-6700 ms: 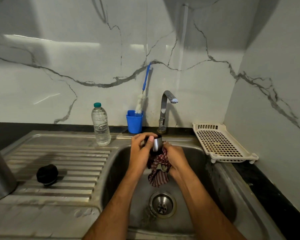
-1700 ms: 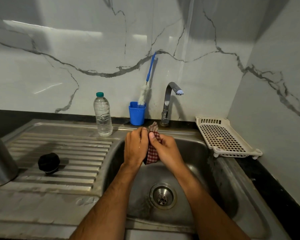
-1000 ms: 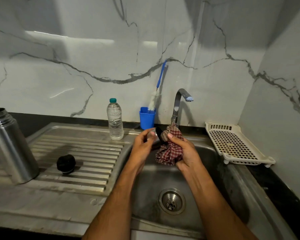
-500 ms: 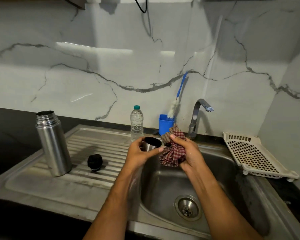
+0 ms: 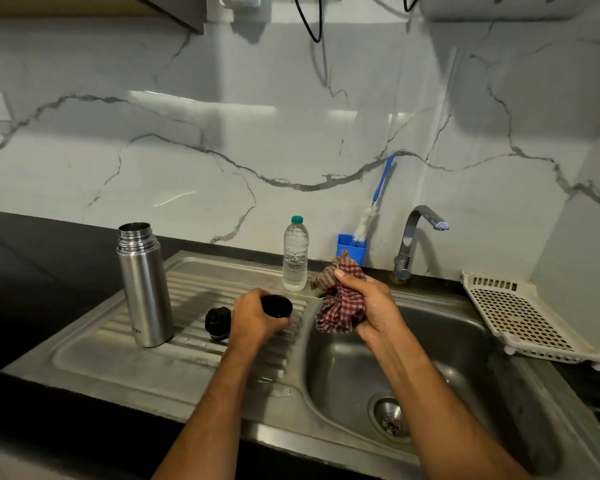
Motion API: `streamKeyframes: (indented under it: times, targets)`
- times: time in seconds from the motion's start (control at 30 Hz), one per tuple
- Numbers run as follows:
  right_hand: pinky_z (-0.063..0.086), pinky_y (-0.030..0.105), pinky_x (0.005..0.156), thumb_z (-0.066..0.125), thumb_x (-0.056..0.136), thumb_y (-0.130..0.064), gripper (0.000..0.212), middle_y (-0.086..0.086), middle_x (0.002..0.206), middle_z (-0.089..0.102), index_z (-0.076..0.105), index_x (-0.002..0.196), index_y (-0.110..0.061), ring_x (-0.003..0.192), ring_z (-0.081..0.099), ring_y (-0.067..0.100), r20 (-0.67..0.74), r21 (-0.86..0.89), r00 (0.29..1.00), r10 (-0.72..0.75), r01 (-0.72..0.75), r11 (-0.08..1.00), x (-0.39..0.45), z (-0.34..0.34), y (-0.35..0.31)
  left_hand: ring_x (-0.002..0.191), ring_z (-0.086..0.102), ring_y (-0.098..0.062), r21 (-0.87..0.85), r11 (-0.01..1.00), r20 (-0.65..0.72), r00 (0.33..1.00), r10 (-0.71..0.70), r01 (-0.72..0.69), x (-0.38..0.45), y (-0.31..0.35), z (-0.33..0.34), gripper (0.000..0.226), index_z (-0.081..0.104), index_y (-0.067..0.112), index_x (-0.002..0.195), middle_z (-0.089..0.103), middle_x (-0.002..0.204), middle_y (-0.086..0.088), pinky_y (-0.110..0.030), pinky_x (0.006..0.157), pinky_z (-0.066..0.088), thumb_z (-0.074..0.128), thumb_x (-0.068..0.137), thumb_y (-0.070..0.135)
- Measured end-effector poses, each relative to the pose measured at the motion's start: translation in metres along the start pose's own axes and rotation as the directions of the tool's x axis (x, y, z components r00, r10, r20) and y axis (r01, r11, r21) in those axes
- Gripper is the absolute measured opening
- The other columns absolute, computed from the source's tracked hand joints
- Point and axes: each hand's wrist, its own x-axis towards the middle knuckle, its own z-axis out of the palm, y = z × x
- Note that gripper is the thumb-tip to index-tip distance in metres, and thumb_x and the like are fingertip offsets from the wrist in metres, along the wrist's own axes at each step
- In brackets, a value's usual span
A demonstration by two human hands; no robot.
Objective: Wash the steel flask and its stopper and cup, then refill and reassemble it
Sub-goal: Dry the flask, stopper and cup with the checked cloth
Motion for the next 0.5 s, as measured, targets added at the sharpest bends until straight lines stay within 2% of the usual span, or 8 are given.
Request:
streamKeyframes:
  times: [0.1, 0.2, 0.33, 0.43, 0.5]
  targets:
    - [0.064, 0.037, 0.069, 0.069, 0.085, 0.009, 0.015, 0.019, 0.087, 0.073, 0.070, 0.099, 0.007, 0.076, 0.073, 0.030, -0.002, -0.023, 1.000, -0.003, 0.003, 1.000, -0.001, 0.001, -0.001, 0.105, 0.066, -0.020, 0.062, 0.998, -0.003, 1.000, -0.018, 0.018, -0.002, -0.003, 0.002, 0.065, 0.066, 0.013, 0.117, 0.071, 0.114, -0.004, -0.029, 0.093, 0.052, 0.095, 0.061, 0.029]
    - [0.063, 0.036, 0.069, 0.069, 0.085, 0.007, 0.014, 0.018, 0.089, 0.074, 0.070, 0.099, 0.005, 0.078, 0.074, 0.030, -0.006, -0.040, 1.000, -0.004, 0.004, 0.999, -0.002, 0.000, -0.002, 0.105, 0.064, -0.021, 0.051, 0.998, -0.004, 0.999, -0.042, 0.042, -0.003, -0.003, 0.003, 0.064, 0.065, 0.012, 0.118, 0.069, 0.114, -0.005, -0.027, 0.090, 0.050, 0.094, 0.063, 0.028]
    - [0.063, 0.041, 0.080, 0.071, 0.083, 0.006, 0.025, 0.022, 0.098, 0.073, 0.068, 0.109, 0.008, 0.089, 0.072, 0.034, -0.009, -0.035, 1.000, 0.008, -0.008, 0.999, -0.001, -0.004, -0.003, 0.108, 0.064, -0.022, 0.052, 0.997, -0.001, 0.998, -0.065, 0.065, -0.002, -0.004, 0.004, 0.066, 0.064, 0.012, 0.121, 0.068, 0.118, -0.006, -0.031, 0.095, 0.051, 0.094, 0.064, 0.027]
    - [0.063, 0.042, 0.079, 0.072, 0.082, 0.006, 0.031, 0.022, 0.099, 0.073, 0.067, 0.112, 0.009, 0.088, 0.073, 0.034, -0.002, -0.033, 1.000, 0.017, -0.017, 0.999, -0.001, -0.007, -0.003, 0.110, 0.063, -0.021, 0.049, 0.997, 0.010, 0.998, -0.065, 0.065, -0.001, -0.006, 0.004, 0.068, 0.064, 0.012, 0.123, 0.068, 0.119, -0.006, -0.030, 0.095, 0.050, 0.094, 0.064, 0.028]
    - [0.061, 0.044, 0.085, 0.074, 0.080, 0.005, 0.034, 0.023, 0.103, 0.072, 0.067, 0.114, 0.009, 0.093, 0.072, 0.036, -0.005, -0.034, 1.000, 0.017, -0.017, 0.999, 0.000, -0.010, -0.002, 0.112, 0.063, -0.021, 0.047, 0.997, 0.019, 0.998, -0.056, 0.055, -0.002, -0.004, 0.003, 0.074, 0.063, 0.011, 0.126, 0.068, 0.121, -0.006, -0.030, 0.097, 0.049, 0.096, 0.063, 0.029]
